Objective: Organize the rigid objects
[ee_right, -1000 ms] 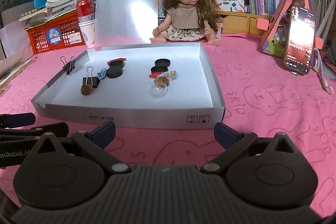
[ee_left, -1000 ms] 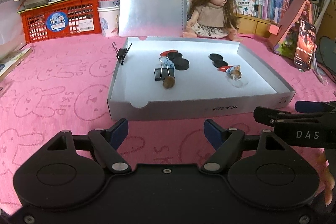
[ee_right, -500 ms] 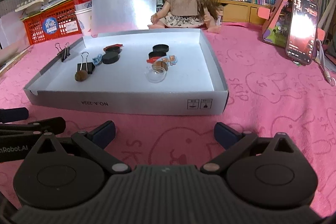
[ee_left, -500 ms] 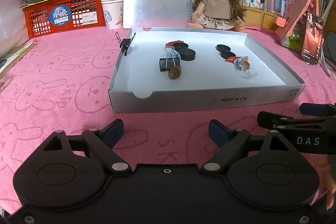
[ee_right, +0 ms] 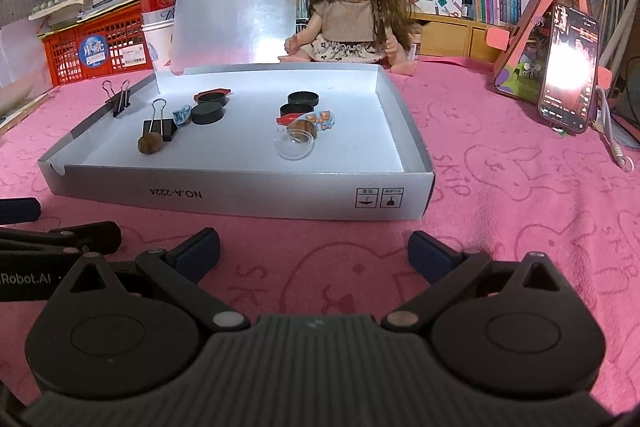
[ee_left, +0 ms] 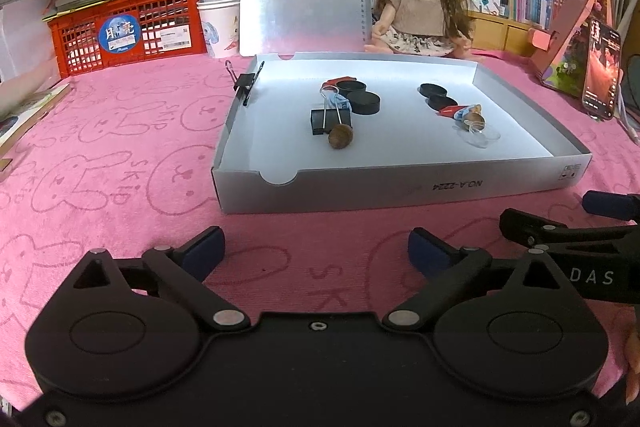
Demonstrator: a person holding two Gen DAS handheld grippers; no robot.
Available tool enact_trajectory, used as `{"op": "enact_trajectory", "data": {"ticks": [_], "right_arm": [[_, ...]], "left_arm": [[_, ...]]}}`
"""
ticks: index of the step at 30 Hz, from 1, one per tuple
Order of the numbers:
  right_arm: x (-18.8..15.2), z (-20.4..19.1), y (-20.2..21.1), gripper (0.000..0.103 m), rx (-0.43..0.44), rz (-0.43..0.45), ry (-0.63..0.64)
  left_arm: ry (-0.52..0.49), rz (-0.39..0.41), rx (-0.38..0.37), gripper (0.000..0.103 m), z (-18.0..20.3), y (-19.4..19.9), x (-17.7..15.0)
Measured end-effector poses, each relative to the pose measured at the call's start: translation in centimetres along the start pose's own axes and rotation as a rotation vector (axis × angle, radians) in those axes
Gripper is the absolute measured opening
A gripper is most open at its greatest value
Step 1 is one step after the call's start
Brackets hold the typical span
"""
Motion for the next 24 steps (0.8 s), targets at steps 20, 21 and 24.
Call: {"op": "enact_trajectory", "data": {"ticks": [20, 21, 24], "right_arm": [[-0.04, 0.01, 0.09, 0.103, 0.002, 0.002, 0.005], [-0.04, 0.01, 0.09, 0.103, 0.002, 0.002, 0.005], [-0.05, 0.01, 0.09, 0.103, 0.002, 0.002, 0.005]], "left_arm": [[-0.015, 0.025, 0.003, 0.103, -0.16, 0.14, -0.30], [-0.016, 0.026, 0.003, 0.103, -0.16, 0.15, -0.32], [-0.019, 0.029, -0.004, 0.103, -0.17, 0.20, -0.35]]}}
Point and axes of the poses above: each gripper's, at about its wrist camera, not at the fingertips, and y roughly against the way its jaws point, z to its right, x to its top, the point moved 9 cm from there along -y, roughly the way its jaws point, and after that the axes turned 8 degrees about -x, right-handed, at the moved point
